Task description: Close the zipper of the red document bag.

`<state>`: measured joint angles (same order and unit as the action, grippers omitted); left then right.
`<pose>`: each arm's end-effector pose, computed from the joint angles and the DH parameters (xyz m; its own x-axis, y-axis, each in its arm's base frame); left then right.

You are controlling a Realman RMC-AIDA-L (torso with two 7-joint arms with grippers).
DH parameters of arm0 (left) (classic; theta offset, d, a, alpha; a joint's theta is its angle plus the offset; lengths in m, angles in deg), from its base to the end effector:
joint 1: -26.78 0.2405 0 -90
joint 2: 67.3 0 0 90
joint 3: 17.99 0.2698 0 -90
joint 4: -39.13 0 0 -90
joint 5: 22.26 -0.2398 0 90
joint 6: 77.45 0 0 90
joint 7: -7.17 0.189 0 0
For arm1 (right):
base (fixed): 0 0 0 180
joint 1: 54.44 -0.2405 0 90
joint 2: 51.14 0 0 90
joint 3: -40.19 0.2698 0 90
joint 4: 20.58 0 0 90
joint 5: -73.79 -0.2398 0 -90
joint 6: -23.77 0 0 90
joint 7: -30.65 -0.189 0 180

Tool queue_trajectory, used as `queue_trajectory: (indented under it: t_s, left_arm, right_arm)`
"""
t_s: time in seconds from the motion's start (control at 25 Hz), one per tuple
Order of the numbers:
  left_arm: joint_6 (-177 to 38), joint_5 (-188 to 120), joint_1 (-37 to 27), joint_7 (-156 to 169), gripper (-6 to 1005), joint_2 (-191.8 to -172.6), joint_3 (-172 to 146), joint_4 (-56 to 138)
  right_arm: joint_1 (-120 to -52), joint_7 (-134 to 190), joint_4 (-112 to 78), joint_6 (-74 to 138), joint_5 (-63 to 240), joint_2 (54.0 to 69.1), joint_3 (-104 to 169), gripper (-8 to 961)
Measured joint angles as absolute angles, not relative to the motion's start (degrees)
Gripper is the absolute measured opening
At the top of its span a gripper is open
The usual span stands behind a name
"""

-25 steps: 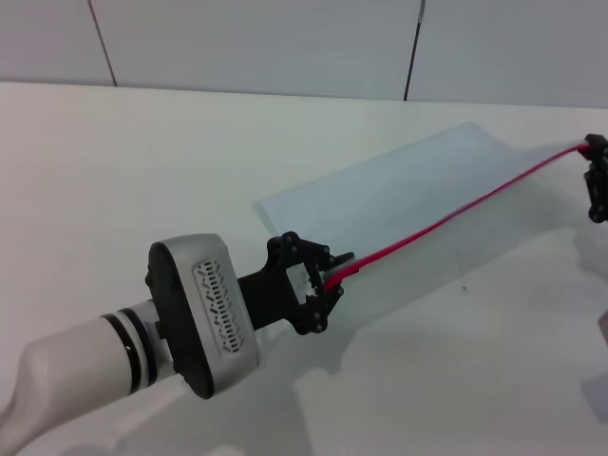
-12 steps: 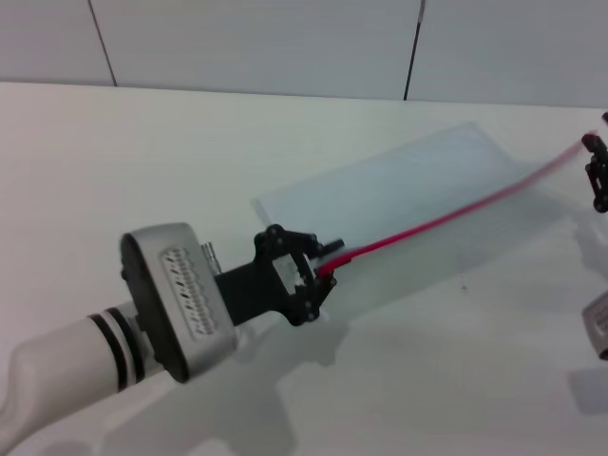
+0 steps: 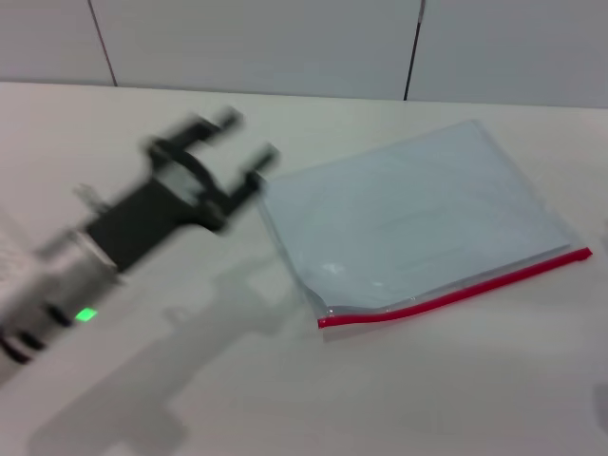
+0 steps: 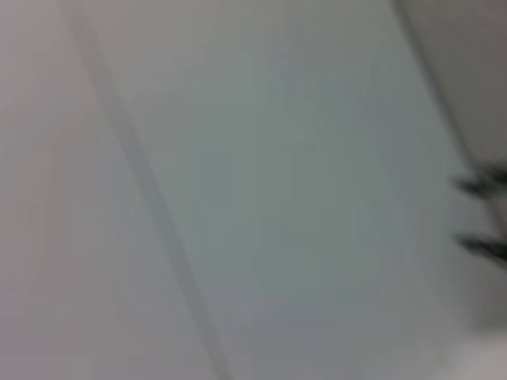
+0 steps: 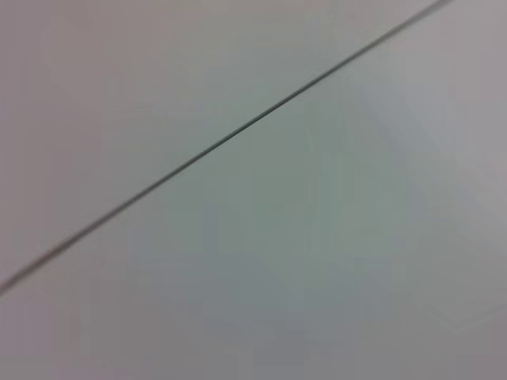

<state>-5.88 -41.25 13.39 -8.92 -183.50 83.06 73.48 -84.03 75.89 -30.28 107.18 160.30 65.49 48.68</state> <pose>-0.2502 0.3598 -0.0501 0.7185 -0.3434 0.6049 0.3250 -0.6031 -0.7285 0.3158 0.3980 -0.0011 0.9455 0.2982 0.1306 0.0901 0.1460 -0.9852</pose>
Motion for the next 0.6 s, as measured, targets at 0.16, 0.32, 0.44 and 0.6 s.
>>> queue_trajectory:
  t_s: [0.16, 0.32, 0.44, 0.6]
  left_arm:
    - [4.73, -32.62, 10.45, -8.69, 453, -183.55, 79.92, 64.17]
    - [12.39, -21.65, 6.78, -8.26, 569, -183.97, 79.63, 55.07]
    - [15.15, -14.14, 4.7, -8.29, 687, -184.22, 79.62, 50.75]
    - [15.07, -6.25, 2.85, -10.02, 828, -184.22, 79.7, 46.67]
  right_arm:
    - [-83.82, 66.18, -31.84, 111.04, 159.92, 65.5, 49.1, 767]
    - [-83.88, 55.89, -33.23, 113.89, 159.92, 65.49, 49.4, 765]
    - [-84.05, 49.14, -34.01, 115.12, 159.93, 65.5, 50.17, 764]
    - [-84.26, 42.57, -33.97, 114.81, 159.92, 65.49, 51.3, 762]
